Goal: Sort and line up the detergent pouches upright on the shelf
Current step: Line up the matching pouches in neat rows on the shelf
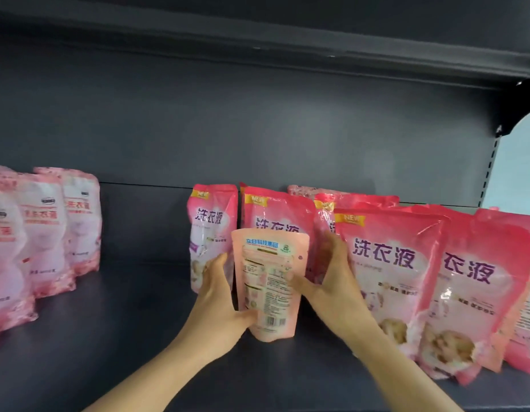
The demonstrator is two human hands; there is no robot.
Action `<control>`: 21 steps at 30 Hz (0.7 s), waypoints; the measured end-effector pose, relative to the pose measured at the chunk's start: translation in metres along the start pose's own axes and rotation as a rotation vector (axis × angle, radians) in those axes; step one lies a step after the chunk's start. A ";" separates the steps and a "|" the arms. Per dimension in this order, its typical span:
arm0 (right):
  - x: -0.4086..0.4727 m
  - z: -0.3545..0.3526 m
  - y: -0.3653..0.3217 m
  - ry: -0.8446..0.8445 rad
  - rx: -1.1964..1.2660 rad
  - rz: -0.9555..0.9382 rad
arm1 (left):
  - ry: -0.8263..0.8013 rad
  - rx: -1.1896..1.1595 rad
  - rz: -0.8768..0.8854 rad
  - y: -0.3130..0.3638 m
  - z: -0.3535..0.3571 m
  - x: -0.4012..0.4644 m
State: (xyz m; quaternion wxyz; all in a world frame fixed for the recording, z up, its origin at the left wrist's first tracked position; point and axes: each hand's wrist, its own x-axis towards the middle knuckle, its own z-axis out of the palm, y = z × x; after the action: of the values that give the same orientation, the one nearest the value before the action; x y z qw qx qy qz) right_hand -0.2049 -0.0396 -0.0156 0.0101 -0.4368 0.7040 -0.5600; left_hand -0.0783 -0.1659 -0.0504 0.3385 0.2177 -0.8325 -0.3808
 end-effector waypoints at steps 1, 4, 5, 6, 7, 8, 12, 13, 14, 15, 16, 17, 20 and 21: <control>0.007 0.004 -0.002 0.021 0.013 0.006 | -0.043 -0.004 0.004 -0.002 -0.003 0.006; 0.019 0.014 -0.007 0.104 0.008 0.051 | -0.161 -0.023 0.037 -0.006 -0.010 0.021; 0.022 0.017 -0.009 0.132 -0.025 0.066 | -0.201 -0.019 0.060 -0.006 -0.012 0.024; 0.025 0.020 -0.010 0.168 -0.073 0.072 | -0.231 -0.007 0.081 -0.008 -0.013 0.028; 0.029 0.022 -0.010 0.214 -0.127 0.076 | -0.255 0.007 0.105 -0.010 -0.014 0.031; 0.031 0.024 -0.011 0.265 -0.173 0.078 | -0.283 0.017 0.126 -0.012 -0.016 0.034; 0.035 0.029 -0.012 0.413 -0.264 0.121 | -0.383 0.006 0.186 -0.012 -0.020 0.043; 0.033 0.029 -0.013 0.439 -0.263 0.126 | -0.400 -0.002 0.183 -0.012 -0.020 0.045; 0.030 0.028 -0.016 0.465 -0.262 0.125 | -0.420 -0.008 0.176 -0.012 -0.019 0.048; 0.026 0.027 -0.017 0.499 -0.273 0.123 | -0.444 -0.013 0.169 -0.013 -0.017 0.051; 0.021 0.026 -0.019 0.530 -0.285 0.121 | -0.480 -0.021 0.166 -0.013 -0.014 0.054; 0.016 0.025 -0.022 0.550 -0.294 0.116 | -0.517 -0.036 0.174 -0.013 -0.011 0.055; 0.003 0.019 -0.030 0.605 -0.344 0.079 | -0.601 -0.100 0.198 -0.009 0.000 0.052; -0.001 0.016 -0.031 0.624 -0.361 0.071 | -0.606 -0.106 0.209 -0.006 0.005 0.050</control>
State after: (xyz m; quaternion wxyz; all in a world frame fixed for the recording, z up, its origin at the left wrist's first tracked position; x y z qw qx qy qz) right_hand -0.1769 -0.0509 0.0028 -0.2631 -0.2147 0.7756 -0.5321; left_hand -0.1149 -0.1984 -0.0373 0.1232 -0.0104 -0.8923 -0.4343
